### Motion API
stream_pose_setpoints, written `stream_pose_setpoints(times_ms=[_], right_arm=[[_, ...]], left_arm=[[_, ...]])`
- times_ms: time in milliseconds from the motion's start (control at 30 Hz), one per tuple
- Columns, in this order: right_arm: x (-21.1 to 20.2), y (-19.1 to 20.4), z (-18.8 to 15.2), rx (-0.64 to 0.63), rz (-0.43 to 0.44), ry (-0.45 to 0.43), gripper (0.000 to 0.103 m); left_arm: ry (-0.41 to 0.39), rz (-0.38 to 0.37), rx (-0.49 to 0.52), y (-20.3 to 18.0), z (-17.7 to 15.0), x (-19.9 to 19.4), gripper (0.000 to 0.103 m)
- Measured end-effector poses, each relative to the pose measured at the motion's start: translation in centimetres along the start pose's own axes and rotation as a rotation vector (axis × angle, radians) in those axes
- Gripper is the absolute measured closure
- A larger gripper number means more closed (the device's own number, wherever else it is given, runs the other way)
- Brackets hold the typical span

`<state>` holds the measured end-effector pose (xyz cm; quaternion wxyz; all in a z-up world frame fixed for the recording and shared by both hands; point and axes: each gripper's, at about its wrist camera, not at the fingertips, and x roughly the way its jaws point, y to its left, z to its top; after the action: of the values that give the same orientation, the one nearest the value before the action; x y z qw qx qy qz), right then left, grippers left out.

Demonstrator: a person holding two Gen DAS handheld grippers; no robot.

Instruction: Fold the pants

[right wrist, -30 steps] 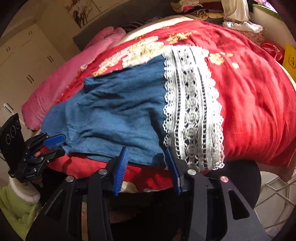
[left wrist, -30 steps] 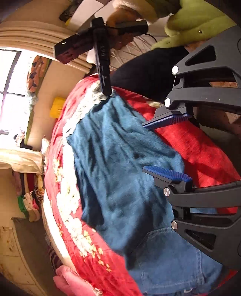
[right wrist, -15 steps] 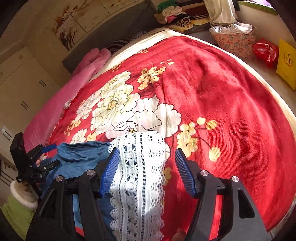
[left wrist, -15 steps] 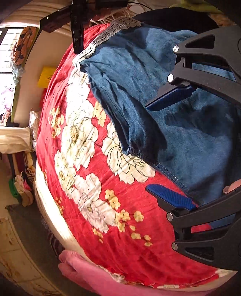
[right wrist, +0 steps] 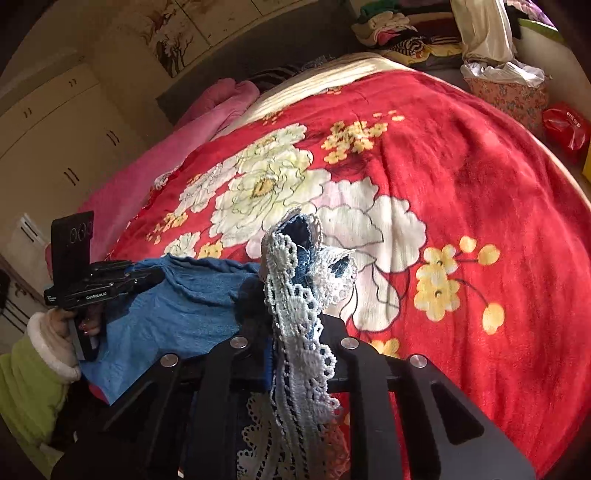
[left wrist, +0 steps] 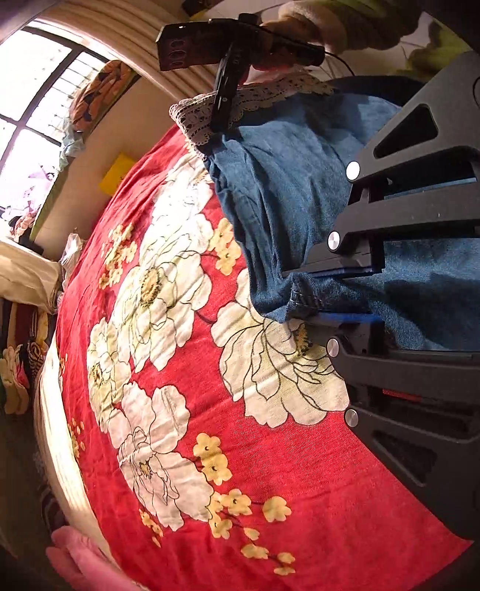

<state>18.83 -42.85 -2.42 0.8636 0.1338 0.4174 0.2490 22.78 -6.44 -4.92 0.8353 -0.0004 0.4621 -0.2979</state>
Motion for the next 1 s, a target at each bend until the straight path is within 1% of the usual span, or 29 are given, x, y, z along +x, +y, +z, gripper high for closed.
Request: stream_pose_setpoints(times_ms=[100,133,200,233,267,333,367,400,433,467,533,600,633,667,700,733,800,833,867,933,967,1000], right_arm=[[-1.2,0.2,2.4,-0.032,0.007,-0.055,0.089],[-1.4,0.3,3.3,-0.055,-0.002,-0.065,0.089],[-1.0,0.2,5.0,-0.088,-0.038,-0.067,0.089],[-0.2,-0.2,5.6,-0.09,-0.056,-0.043,0.088],[0.9,-0.8,6.0,-0.082,-0.091,-0.015,0.082],[3.8,-2.1,5.7,-0.075,-0.17,0.078,0.078],[4.9,-2.8,5.2,-0.079,-0.221,0.103,0.065],[5.3,-3.6,4.8,-0.063,-0.237,0.108,0.064],[4.8,-4.3,4.5,-0.028,-0.202,0.086,0.064],[4.0,-4.8,4.3,0.008,-0.185,0.061,0.057],[2.0,-5.4,3.7,0.038,-0.207,0.013,0.047],[-0.2,-5.5,2.9,0.062,-0.212,-0.033,0.046],[-1.2,-5.6,2.4,0.077,-0.203,-0.051,0.043],[-2.0,-5.5,1.8,0.087,-0.203,-0.058,0.036],[-2.9,-5.3,1.3,0.092,-0.213,-0.067,0.035],[-3.8,-5.1,0.8,0.095,-0.22,-0.083,0.035],[-4.9,-4.4,0.0,0.097,-0.2,-0.098,0.03],[-5.5,-3.9,-0.4,0.105,-0.208,-0.107,0.026],[-5.8,-3.7,-0.7,0.117,-0.212,-0.112,0.024],[-6.5,-3.3,-1.5,0.131,-0.182,-0.114,0.022],[-6.9,-3.0,-1.9,0.136,-0.189,-0.117,0.019],[-7.1,-2.8,-2.2,0.141,-0.195,-0.119,0.018]], left_arm=[[-0.062,-0.018,-0.064,0.8,1.6,-1.1,0.096],[-0.085,-0.014,-0.075,0.9,2.2,-1.4,0.096],[-0.101,0.004,-0.083,0.7,3.1,-1.2,0.096],[-0.094,0.025,-0.087,0.7,3.5,-0.8,0.096],[-0.077,0.044,-0.093,0.7,3.7,-0.1,0.096],[-0.039,0.105,-0.106,1.1,3.4,1.5,0.093],[-0.024,0.119,-0.11,1.3,3.2,2.0,0.09],[-0.028,0.122,-0.122,1.7,2.9,2.1,0.083],[-0.04,0.119,-0.137,2.0,2.7,1.8,0.081],[-0.055,0.117,-0.153,2.3,2.5,1.3,0.08],[-0.099,0.141,-0.174,2.6,2.4,-0.3,0.069],[-0.145,0.167,-0.181,2.4,2.4,-2.2,0.065],[-0.169,0.177,-0.175,2.0,2.3,-3.3,0.061],[-0.196,0.183,-0.164,1.5,2.2,-4.2,0.058],[-0.219,0.196,-0.154,0.8,1.9,-5.2,0.051],[-0.235,0.211,-0.151,0.1,1.6,-6.0,0.041],[-0.252,0.214,-0.144,-1.3,0.8,-7.4,0.035],[-0.259,0.213,-0.139,-2.0,0.3,-7.9,0.03],[-0.266,0.211,-0.135,-2.6,-0.2,-8.4,0.027],[-0.279,0.201,-0.129,-3.7,-1.4,-9.4,0.017],[-0.282,0.194,-0.134,-4.0,-2.1,-9.8,0.015],[-0.283,0.187,-0.141,-4.3,-2.7,-10.4,0.011]])
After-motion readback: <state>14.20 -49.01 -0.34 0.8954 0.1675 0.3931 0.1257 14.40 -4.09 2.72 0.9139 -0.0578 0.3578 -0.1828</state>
